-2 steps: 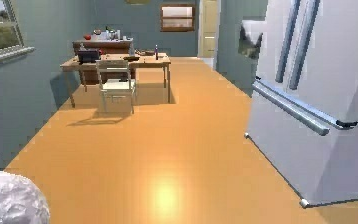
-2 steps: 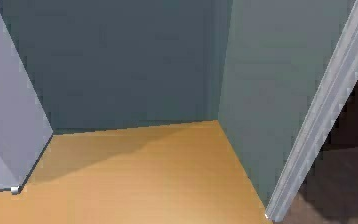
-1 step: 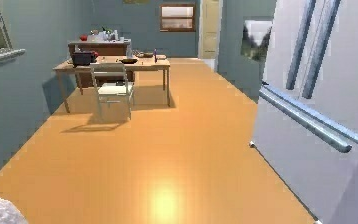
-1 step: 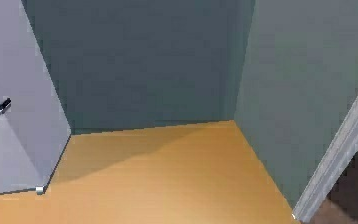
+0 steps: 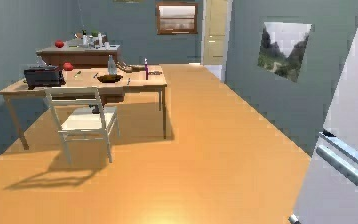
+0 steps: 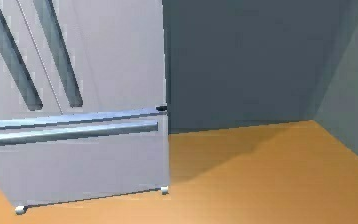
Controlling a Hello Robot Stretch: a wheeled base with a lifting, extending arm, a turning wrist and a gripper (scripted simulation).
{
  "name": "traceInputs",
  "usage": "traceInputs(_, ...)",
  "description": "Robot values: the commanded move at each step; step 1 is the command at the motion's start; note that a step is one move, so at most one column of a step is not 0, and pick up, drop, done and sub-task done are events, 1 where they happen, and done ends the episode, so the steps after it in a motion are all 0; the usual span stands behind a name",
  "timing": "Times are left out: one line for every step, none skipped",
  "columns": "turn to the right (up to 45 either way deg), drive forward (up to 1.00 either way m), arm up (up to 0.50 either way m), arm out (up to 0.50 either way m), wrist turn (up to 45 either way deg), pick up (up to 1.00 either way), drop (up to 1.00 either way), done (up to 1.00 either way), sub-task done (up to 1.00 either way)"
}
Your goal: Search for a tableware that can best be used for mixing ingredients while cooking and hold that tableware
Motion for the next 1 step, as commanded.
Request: traceInputs(3.0,0.00,0.00,0.00,0.0,0.00,0.00,0.00,0.00)
